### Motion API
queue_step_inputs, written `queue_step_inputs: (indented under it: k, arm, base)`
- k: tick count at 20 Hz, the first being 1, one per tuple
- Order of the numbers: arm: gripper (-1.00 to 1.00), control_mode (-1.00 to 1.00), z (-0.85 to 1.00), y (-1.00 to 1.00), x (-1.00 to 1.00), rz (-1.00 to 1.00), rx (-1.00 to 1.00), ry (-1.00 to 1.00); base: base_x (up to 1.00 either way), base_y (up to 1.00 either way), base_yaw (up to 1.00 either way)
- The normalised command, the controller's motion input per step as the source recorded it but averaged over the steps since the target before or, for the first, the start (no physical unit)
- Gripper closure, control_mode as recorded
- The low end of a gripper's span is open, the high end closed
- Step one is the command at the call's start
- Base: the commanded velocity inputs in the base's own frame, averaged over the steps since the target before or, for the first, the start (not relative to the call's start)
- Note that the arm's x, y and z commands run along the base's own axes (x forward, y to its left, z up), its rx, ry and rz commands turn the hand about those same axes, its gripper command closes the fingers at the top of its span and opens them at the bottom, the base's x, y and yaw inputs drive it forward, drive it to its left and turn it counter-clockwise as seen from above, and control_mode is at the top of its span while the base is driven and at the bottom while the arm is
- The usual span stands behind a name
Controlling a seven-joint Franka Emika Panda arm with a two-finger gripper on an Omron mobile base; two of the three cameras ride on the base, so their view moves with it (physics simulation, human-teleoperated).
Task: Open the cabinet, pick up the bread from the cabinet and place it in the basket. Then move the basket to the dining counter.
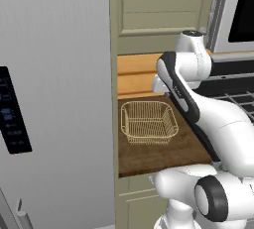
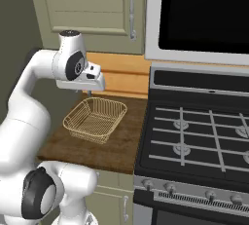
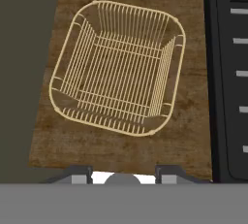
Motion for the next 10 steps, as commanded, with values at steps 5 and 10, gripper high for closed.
queue_step_inputs:
  k: [5, 10]
  arm:
    - [-1.0, -1.0, 0.02, -0.25, 0.0, 0.0, 0.04, -0.01]
    - [-1.0, -1.0, 0.49, -0.67, 0.2, -0.06, 0.11, -0.27]
  base:
    - [0.0, 0.0, 0.0]
    - [0.0, 0.0, 0.0]
